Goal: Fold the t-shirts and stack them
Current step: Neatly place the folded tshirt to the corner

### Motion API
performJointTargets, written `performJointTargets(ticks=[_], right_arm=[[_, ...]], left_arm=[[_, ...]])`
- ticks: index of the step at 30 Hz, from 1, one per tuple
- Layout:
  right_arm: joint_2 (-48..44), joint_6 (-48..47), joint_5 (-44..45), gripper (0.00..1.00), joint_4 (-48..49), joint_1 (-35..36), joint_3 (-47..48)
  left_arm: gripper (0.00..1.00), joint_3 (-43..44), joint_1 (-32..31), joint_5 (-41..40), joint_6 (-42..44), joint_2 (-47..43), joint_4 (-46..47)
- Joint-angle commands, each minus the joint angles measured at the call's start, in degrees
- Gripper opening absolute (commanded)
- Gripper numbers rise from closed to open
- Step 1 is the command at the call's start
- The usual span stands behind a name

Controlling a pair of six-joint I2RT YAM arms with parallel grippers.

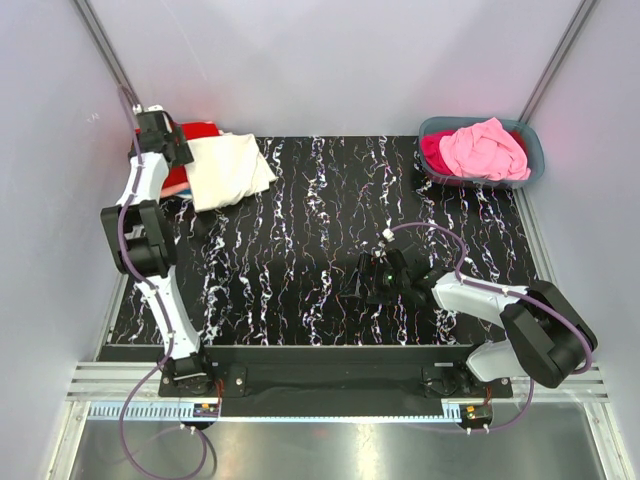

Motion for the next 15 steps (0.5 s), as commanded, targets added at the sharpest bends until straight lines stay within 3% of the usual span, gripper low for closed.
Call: performJointTargets(ticks=[1, 11, 15], right_arm=[[0.1, -1.0, 1.0, 0.9, 0.6, 0.6, 1.9], [0.0, -0.9, 0.9, 0.9, 0.7, 0.7, 1.8], [0.1, -0.9, 0.9, 0.9, 0.7, 0.7, 1.9]], left_arm=[[0.76, -0.9, 0.3, 8.2, -0.6, -5.7, 6.7], [0.74, -2.3, 1.3, 17.8, -2.5, -3.8, 10.7], [0.72, -2.7, 1.7, 18.3, -3.6, -2.8, 11.2]])
